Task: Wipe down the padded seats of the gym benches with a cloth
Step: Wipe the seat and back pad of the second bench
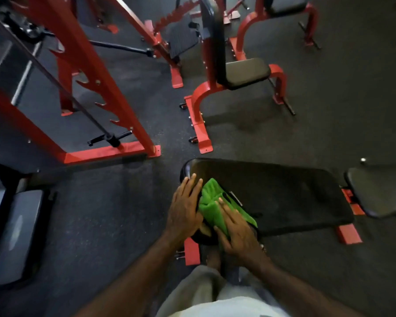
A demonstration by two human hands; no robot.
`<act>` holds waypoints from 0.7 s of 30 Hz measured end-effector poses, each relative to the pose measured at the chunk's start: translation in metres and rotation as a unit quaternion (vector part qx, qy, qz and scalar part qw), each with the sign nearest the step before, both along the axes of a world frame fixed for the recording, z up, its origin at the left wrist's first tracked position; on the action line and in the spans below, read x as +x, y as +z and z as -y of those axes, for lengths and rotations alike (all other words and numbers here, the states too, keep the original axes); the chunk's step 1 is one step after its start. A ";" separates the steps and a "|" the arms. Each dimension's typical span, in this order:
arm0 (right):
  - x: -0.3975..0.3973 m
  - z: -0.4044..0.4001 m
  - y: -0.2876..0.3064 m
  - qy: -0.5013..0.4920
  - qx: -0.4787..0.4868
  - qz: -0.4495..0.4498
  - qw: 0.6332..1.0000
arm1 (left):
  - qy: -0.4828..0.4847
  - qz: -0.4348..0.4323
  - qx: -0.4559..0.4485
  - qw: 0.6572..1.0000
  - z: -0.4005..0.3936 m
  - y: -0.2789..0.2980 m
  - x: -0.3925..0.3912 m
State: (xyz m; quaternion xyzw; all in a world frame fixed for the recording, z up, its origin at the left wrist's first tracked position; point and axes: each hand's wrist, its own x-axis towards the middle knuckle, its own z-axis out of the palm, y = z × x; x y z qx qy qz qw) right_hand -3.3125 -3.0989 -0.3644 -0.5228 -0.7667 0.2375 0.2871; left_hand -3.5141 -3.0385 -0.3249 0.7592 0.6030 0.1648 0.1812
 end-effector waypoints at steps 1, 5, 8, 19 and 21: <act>0.016 -0.001 -0.005 0.003 0.016 0.020 1.000 | 0.003 -0.005 0.007 1.000 0.001 0.001 -0.001; 0.015 0.002 -0.017 -0.252 -0.076 -0.013 0.965 | -0.012 -0.028 0.023 0.999 0.000 0.007 -0.002; -0.015 0.019 -0.014 -0.156 -0.052 -0.012 0.986 | -0.033 -0.037 0.025 0.998 0.003 0.005 0.000; 0.020 0.024 -0.024 -0.121 -0.039 -0.035 0.991 | -0.099 -0.072 0.013 0.992 0.014 0.003 0.032; 0.047 0.018 -0.025 -0.059 -0.018 0.002 0.998 | -0.111 -0.080 0.008 0.991 0.014 0.004 0.038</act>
